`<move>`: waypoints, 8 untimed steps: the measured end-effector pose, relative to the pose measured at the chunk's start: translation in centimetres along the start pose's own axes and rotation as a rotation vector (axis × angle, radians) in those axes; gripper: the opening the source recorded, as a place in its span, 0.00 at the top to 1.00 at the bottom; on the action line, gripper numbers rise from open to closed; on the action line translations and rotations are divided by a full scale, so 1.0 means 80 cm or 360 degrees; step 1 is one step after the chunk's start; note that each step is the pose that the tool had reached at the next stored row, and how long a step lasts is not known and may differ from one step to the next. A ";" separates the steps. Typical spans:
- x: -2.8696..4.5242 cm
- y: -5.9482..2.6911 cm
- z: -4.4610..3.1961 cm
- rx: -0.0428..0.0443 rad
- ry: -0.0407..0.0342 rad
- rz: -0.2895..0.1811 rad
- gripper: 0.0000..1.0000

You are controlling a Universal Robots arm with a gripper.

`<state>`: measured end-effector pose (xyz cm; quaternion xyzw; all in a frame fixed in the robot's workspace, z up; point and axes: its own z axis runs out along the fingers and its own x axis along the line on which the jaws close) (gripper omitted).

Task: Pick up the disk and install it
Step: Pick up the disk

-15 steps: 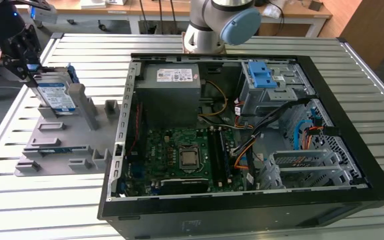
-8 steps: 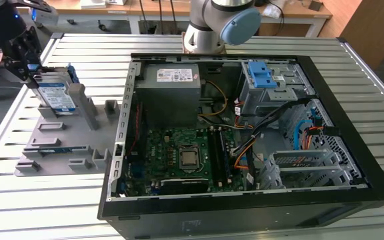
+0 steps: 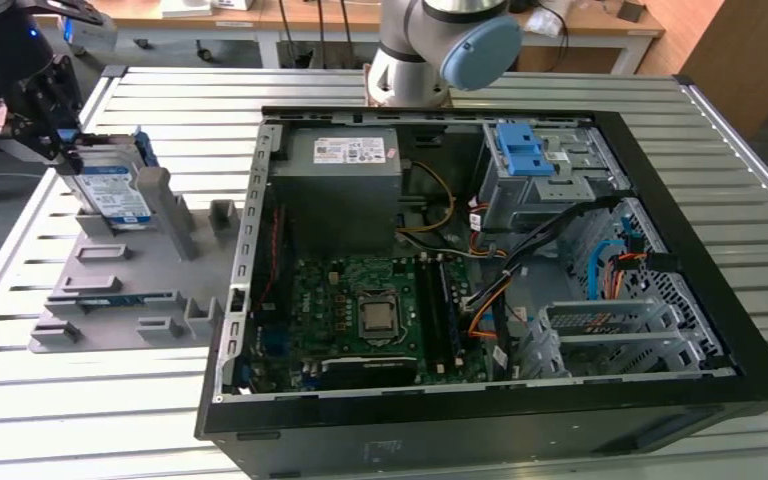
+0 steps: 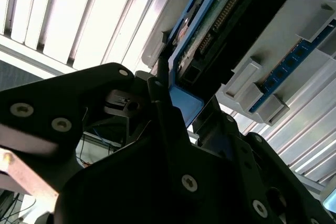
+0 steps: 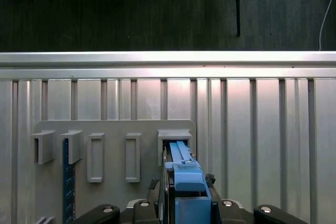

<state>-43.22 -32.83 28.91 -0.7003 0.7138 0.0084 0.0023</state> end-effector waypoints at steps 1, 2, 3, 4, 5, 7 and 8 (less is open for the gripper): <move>0.0000 0.000 0.0000 0.0000 0.0000 0.0000 0.56; 0.0000 0.000 0.0001 0.0000 0.0000 0.0000 0.56; 0.0000 0.000 0.0001 0.0000 0.0000 0.0000 0.56; 0.0000 0.000 0.0001 0.0000 0.0000 0.0000 0.56; 0.0000 0.000 0.0001 0.0000 0.0000 0.0000 0.56; 0.0000 0.000 0.0001 0.0000 0.0000 0.0000 0.56; 0.0000 0.000 0.0001 0.0000 0.0000 0.0000 0.56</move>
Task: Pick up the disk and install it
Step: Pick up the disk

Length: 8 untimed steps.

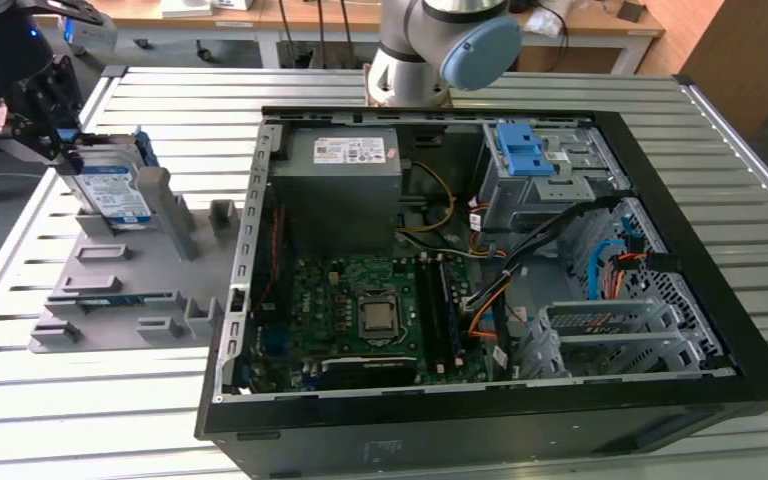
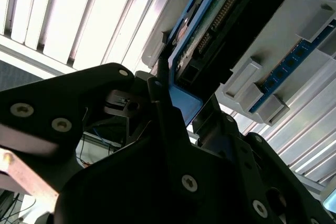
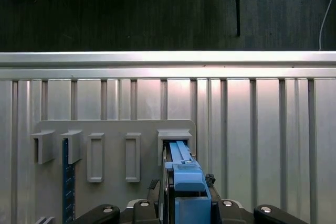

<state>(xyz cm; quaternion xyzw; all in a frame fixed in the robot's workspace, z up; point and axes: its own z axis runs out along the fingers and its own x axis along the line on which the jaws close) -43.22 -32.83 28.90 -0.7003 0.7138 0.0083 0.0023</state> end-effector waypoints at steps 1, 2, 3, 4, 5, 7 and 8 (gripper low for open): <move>-0.0002 0.000 0.0001 0.0000 0.0000 0.0000 0.56; -0.0005 0.000 0.0002 0.0000 0.0000 0.0000 0.56; -0.0007 0.000 0.0000 0.0000 0.0000 0.0000 0.56; -0.0008 0.000 0.0000 0.0000 0.0000 0.0000 0.56; -0.0009 0.000 -0.0001 0.0000 0.0000 0.0000 0.56; -0.0010 0.000 0.0000 0.0000 0.0000 0.0000 0.56; -0.0010 0.000 0.0000 0.0000 0.0000 0.0000 0.56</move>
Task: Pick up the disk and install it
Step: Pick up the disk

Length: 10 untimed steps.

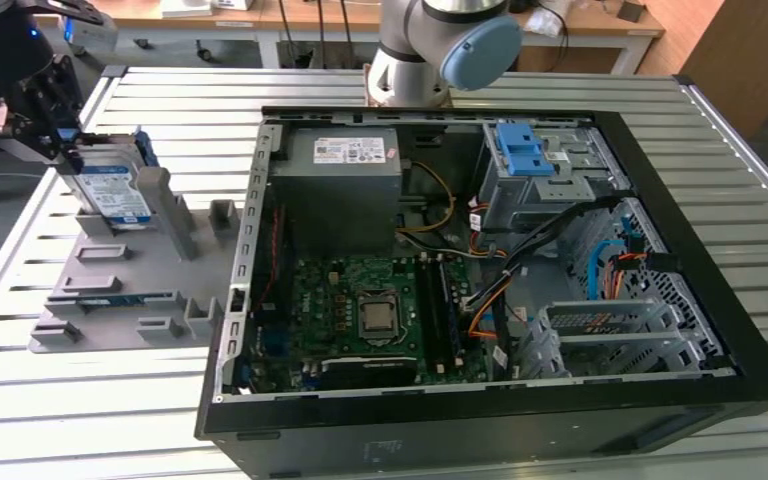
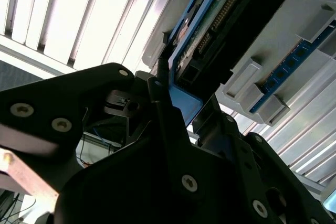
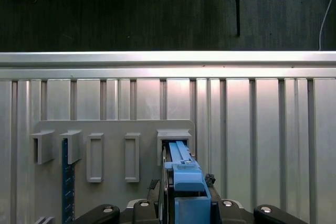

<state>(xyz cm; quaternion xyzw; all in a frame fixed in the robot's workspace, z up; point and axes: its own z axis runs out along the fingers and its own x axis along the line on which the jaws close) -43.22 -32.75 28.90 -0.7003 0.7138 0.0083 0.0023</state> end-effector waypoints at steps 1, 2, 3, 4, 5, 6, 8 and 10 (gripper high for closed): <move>0.0000 0.000 0.0000 0.0000 0.0000 0.0000 0.56; 0.0000 0.000 0.0000 0.0000 0.0000 0.0000 0.56; 0.0000 0.000 -0.0001 0.0000 0.0000 0.0000 0.56; 0.0000 0.000 0.0000 0.0000 0.0000 0.0000 0.56; 0.0000 0.000 0.0000 0.0000 0.0000 0.0000 0.56; 0.0000 0.000 0.0000 0.0000 0.0000 0.0000 0.56; 0.0000 0.000 0.0000 0.0000 0.0000 0.0000 0.58; 0.0000 0.000 -0.0001 0.0000 0.0000 0.0000 0.58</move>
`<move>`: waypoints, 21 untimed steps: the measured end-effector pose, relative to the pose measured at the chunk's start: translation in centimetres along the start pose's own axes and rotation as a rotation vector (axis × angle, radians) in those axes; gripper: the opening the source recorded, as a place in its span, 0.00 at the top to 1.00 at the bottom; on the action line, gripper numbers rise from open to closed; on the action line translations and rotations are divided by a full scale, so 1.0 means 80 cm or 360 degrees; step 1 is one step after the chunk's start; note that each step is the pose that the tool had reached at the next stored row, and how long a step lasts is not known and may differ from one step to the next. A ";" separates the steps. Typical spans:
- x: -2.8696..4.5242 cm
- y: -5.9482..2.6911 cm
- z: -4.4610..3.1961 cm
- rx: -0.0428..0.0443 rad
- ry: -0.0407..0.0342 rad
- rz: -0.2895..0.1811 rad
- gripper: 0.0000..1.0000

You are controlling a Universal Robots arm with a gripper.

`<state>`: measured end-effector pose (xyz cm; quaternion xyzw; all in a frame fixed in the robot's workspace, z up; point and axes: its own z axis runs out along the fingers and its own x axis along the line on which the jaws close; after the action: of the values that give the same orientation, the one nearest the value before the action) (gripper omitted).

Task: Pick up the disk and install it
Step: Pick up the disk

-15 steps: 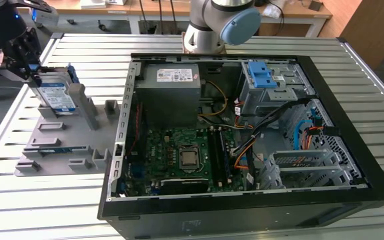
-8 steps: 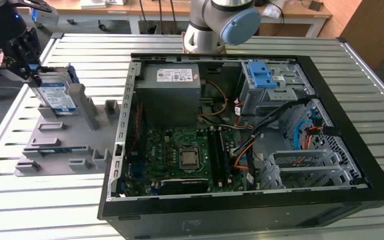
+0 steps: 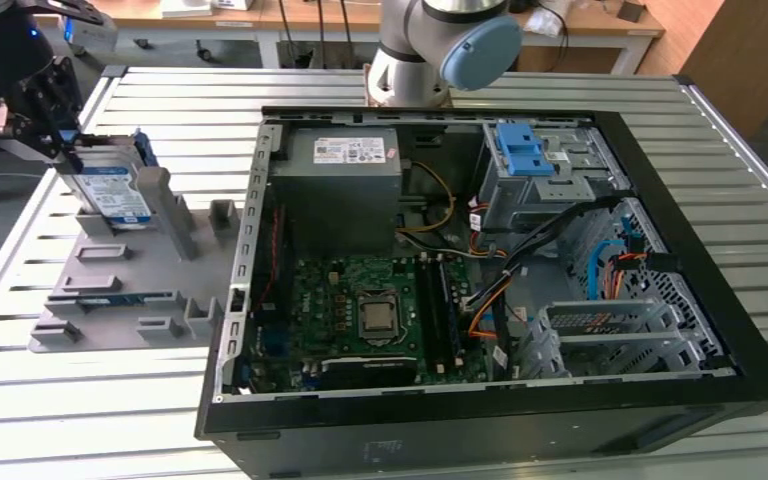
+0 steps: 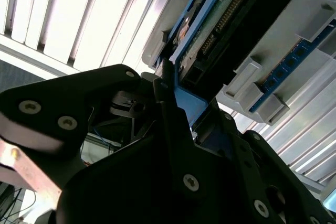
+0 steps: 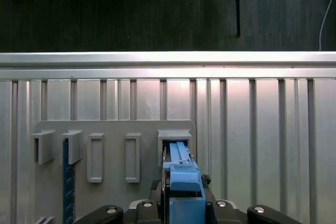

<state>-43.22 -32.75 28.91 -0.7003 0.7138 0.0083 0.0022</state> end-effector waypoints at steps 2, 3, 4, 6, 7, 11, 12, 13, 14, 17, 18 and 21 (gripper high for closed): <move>0.0000 0.000 0.0000 0.0000 0.0000 0.0000 0.64; 0.0000 0.000 0.0000 0.0000 0.0000 0.0000 0.64; 0.0000 0.000 0.0000 0.0000 0.0000 0.0000 0.64; -0.0001 0.000 0.0001 0.0000 0.0000 0.0000 0.64; -0.0001 0.000 0.0000 0.0000 0.0000 0.0000 0.64; -0.0001 0.000 0.0001 0.0000 0.0000 0.0000 0.64; -0.0001 0.000 0.0000 0.0000 0.0000 0.0000 0.64; -0.0001 0.000 0.0000 0.0000 0.0000 0.0000 0.64; -0.0001 0.000 0.0000 0.0000 0.0000 0.0000 0.64; -0.0002 0.000 0.0001 0.0000 0.0000 0.0000 0.62; -0.0002 0.000 0.0001 0.0000 0.0000 0.0000 0.62; -0.0001 0.000 0.0001 0.0000 0.0001 0.0000 0.56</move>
<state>-43.22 -32.74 28.91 -0.7003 0.7138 0.0081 0.0021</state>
